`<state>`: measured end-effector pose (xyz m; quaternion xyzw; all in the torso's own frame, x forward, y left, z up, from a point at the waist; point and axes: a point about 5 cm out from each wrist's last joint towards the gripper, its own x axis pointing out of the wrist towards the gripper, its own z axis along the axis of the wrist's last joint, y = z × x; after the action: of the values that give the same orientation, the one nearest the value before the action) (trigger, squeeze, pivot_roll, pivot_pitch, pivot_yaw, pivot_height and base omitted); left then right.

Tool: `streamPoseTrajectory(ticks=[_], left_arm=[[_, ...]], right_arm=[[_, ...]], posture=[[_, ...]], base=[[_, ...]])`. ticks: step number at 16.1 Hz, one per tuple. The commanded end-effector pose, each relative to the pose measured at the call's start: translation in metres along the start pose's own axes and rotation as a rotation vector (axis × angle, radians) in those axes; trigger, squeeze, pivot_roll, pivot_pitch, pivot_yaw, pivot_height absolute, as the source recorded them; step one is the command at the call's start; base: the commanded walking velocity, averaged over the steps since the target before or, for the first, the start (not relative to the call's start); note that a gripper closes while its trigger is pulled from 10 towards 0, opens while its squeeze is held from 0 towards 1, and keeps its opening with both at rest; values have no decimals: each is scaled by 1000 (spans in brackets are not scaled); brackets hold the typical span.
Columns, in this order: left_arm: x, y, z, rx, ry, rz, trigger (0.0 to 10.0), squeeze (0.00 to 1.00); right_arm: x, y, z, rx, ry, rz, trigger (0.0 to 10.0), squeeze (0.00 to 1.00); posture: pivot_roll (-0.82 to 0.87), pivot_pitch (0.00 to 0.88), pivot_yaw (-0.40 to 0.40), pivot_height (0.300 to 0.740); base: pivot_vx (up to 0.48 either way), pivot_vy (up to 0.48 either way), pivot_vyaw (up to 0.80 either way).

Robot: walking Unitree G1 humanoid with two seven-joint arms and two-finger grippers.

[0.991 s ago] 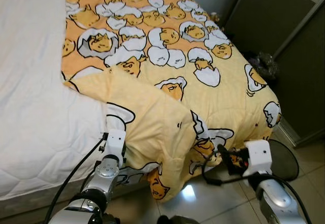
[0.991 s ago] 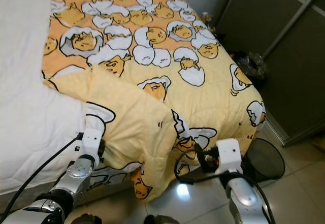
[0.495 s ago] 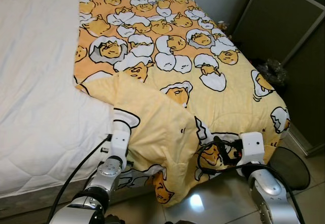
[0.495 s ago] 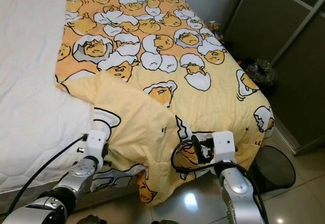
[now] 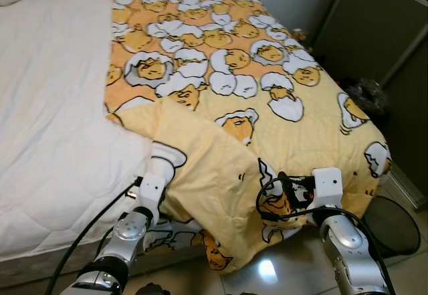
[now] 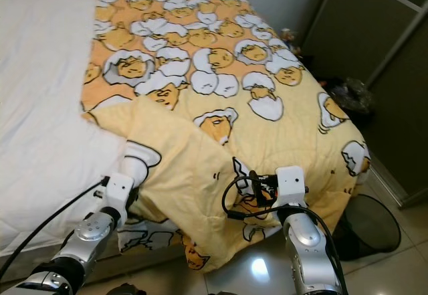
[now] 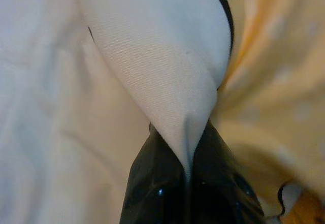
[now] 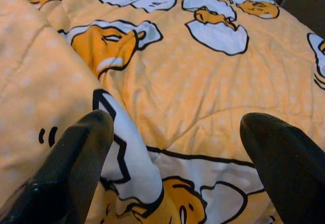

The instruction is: Clean up the room

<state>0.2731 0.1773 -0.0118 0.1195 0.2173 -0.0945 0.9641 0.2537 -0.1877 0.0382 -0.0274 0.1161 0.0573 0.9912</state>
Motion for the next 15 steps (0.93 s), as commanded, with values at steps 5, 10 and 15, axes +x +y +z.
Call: streamPoseTrajectory(ticks=[5,10,15], left_arm=[[2,-9,11,-1,-69,-33,10000,0],[0,-54,-5,17,36,-268,10000,0],[-8,-91,-24,159,167,-465,10000,0]], right_arm=[[4,-9,0,-10,-3,-16,10000,0],[5,-15,-1,-23,-1,-15,10000,0],[7,-14,-2,-36,9,5,10000,0]], posture=[[31,0,-108,740],[31,0,-113,740],[25,0,-122,740]], base=[[-378,0,0],[-96,0,0],[0,0,0]])
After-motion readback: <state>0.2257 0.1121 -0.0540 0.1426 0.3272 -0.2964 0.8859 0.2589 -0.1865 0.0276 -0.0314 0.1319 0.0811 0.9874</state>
